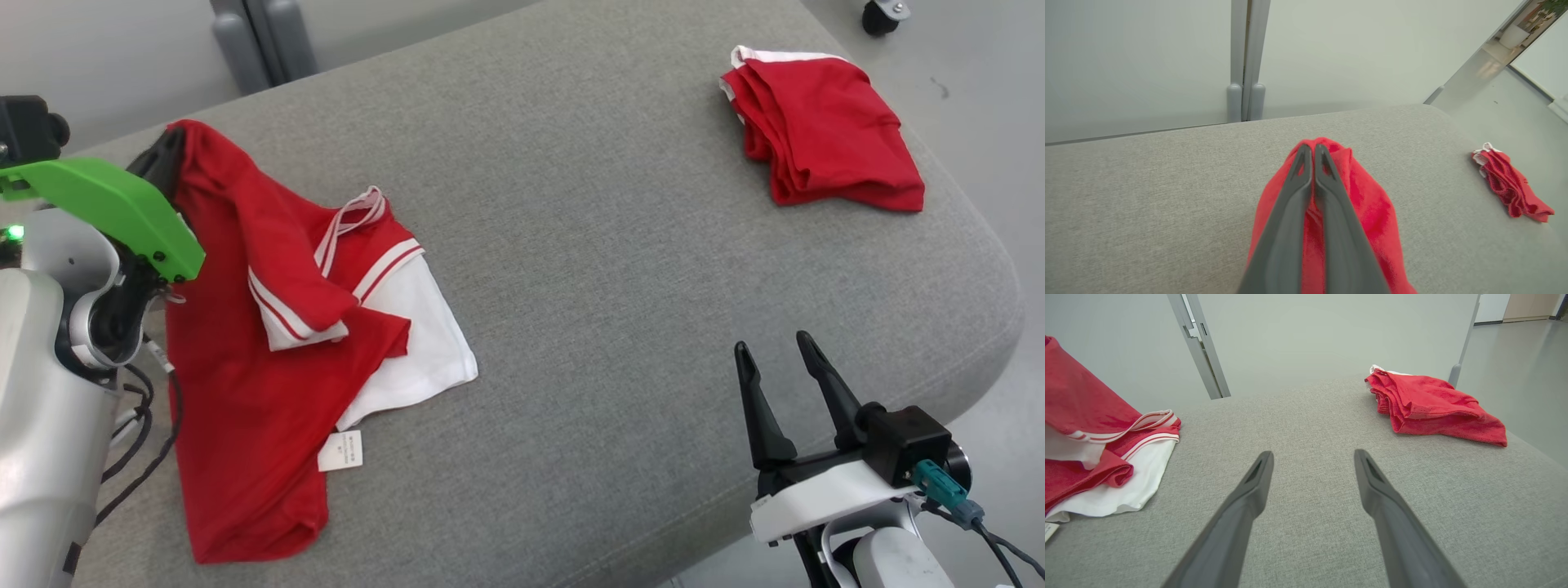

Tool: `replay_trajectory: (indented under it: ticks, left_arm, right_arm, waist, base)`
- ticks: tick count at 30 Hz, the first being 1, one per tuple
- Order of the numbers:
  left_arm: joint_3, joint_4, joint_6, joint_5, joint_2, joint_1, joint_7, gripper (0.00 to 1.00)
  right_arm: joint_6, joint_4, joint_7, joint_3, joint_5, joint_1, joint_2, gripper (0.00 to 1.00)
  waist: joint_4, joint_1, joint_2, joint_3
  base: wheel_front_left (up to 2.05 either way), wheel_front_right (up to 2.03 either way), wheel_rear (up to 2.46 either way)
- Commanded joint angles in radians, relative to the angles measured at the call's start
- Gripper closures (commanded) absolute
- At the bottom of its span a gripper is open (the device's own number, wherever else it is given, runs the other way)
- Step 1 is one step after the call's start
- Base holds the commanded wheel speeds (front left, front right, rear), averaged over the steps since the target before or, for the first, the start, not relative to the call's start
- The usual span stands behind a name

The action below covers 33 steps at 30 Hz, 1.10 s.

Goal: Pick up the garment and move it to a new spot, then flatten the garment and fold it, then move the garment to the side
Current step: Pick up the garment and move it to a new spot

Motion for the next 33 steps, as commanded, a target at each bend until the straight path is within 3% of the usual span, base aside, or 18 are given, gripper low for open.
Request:
replay_trajectory:
  ticks: [1, 2, 7, 16, 26, 31, 33]
  left_arm:
    - [-0.012, 0.047, 0.003, 0.042, 0.017, -0.020, -0.038, 0.64]
    - [-0.018, 0.086, 0.008, 0.062, 0.012, -0.026, -0.066, 0.00]
    - [-0.071, 0.198, 0.008, 0.178, 0.020, -0.041, -0.213, 0.00]
    - [-0.100, 0.190, 0.066, 0.251, -0.077, 0.106, -0.511, 0.00]
    - [-0.100, -0.045, 0.136, 0.292, -0.189, 0.453, -0.567, 0.00]
    - [-0.045, -0.180, 0.166, 0.393, -0.227, 0.626, -0.567, 0.00]
    - [-0.023, -0.214, 0.158, 0.437, -0.243, 0.678, -0.567, 0.00]
  right_arm:
    - [-0.001, 0.002, -0.003, -0.001, 0.003, -0.012, 0.000, 0.00]
    - [-0.001, 0.003, -0.003, -0.001, 0.004, -0.012, 0.000, 0.00]
    - [-0.001, 0.007, -0.003, -0.011, -0.008, -0.011, 0.000, 0.00]
    - [-0.001, -0.017, -0.003, -0.075, -0.066, 0.039, -0.001, 0.00]
    - [-0.002, -0.034, -0.003, -0.142, -0.117, 0.118, -0.001, 0.00]
    - [-0.002, -0.035, -0.003, -0.167, -0.123, 0.135, 0.000, 0.00]
    - [-0.002, -0.031, -0.003, -0.171, -0.126, 0.144, 0.000, 0.00]
  waist:
    - [-0.045, 0.0000, -0.0001, 0.047]
    - [-0.045, 0.0000, -0.0001, 0.047]
    - [-0.023, 0.0000, -0.0001, 0.028]
    - [0.091, 0.0000, -0.0001, -0.084]
    - [0.242, 0.0000, -0.0001, -0.201]
    - [0.306, 0.0000, -0.0001, -0.221]
    - [0.328, 0.0000, -0.0001, -0.228]
  base:
    - [0.00, 0.00, 0.00]
    - [0.00, 0.00, 0.00]
    - [0.00, 0.00, 0.00]
    - [0.00, 0.00, 0.00]
    - [0.00, 0.00, 0.00]
    - [0.00, 0.00, 0.00]
    - [0.00, 0.00, 0.00]
